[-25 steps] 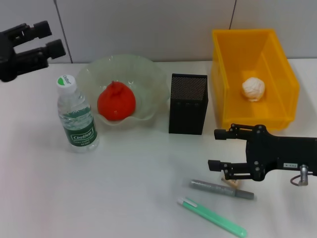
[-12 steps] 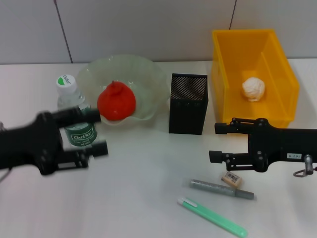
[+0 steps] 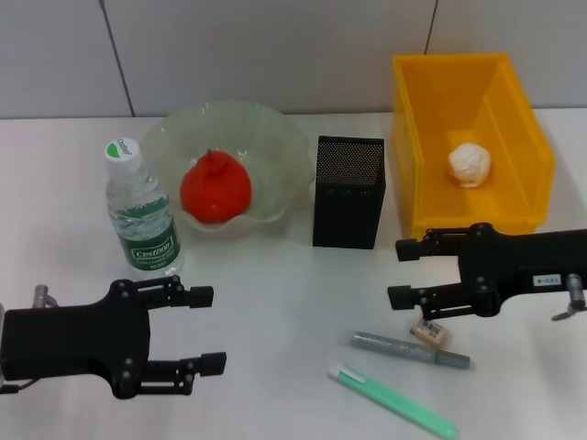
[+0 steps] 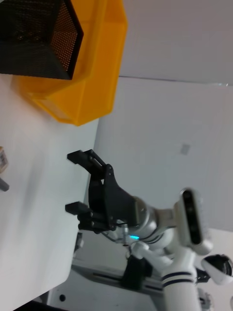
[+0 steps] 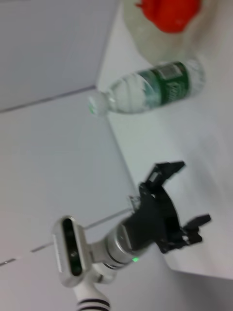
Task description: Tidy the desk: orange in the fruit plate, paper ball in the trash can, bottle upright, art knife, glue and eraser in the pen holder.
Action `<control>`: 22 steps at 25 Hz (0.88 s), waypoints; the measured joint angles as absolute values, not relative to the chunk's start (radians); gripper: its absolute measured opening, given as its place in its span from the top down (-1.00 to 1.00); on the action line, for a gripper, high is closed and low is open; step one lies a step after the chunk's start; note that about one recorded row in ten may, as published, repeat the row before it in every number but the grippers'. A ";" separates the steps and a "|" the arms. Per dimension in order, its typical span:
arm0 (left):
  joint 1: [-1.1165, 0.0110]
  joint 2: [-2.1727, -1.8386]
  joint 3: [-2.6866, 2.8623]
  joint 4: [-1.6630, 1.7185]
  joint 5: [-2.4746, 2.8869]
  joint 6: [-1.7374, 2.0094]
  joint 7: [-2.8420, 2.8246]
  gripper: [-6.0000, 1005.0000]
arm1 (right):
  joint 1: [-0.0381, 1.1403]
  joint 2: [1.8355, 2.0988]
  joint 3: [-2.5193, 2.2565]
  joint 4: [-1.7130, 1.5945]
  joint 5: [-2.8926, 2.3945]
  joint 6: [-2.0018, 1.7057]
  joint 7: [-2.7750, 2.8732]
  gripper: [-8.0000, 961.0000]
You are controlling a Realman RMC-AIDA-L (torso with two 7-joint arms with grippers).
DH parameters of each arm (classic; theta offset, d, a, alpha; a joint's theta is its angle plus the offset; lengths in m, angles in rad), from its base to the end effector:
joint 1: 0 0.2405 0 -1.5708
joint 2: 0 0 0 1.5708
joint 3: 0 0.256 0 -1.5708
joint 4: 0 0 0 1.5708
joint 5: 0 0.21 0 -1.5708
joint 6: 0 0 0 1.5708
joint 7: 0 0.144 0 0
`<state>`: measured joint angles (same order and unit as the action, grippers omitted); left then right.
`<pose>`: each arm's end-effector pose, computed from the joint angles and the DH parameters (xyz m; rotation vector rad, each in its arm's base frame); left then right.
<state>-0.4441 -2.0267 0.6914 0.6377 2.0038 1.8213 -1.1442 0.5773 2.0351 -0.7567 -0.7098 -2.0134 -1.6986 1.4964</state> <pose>-0.2772 0.2800 0.0175 -2.8860 -0.3287 -0.8034 0.2381 0.3314 0.0147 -2.9080 0.5947 0.6859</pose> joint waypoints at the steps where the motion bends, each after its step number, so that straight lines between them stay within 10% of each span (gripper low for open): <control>1: -0.444 -2.029 0.692 0.637 2.016 1.820 -1.127 -0.58 | 0.581 2.044 -0.824 -0.802 -2.026 -1.705 1.598 -0.62; 22: -0.442 -2.047 0.692 0.611 2.052 1.766 -1.083 -0.58 | 0.981 2.054 -1.146 -1.081 -2.482 -1.927 2.349 -0.62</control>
<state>-0.4418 -2.0475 0.6920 0.6113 2.0524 1.7661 -1.0830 0.9813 2.0543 -1.1459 -1.0815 -2.4815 -1.9272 2.3488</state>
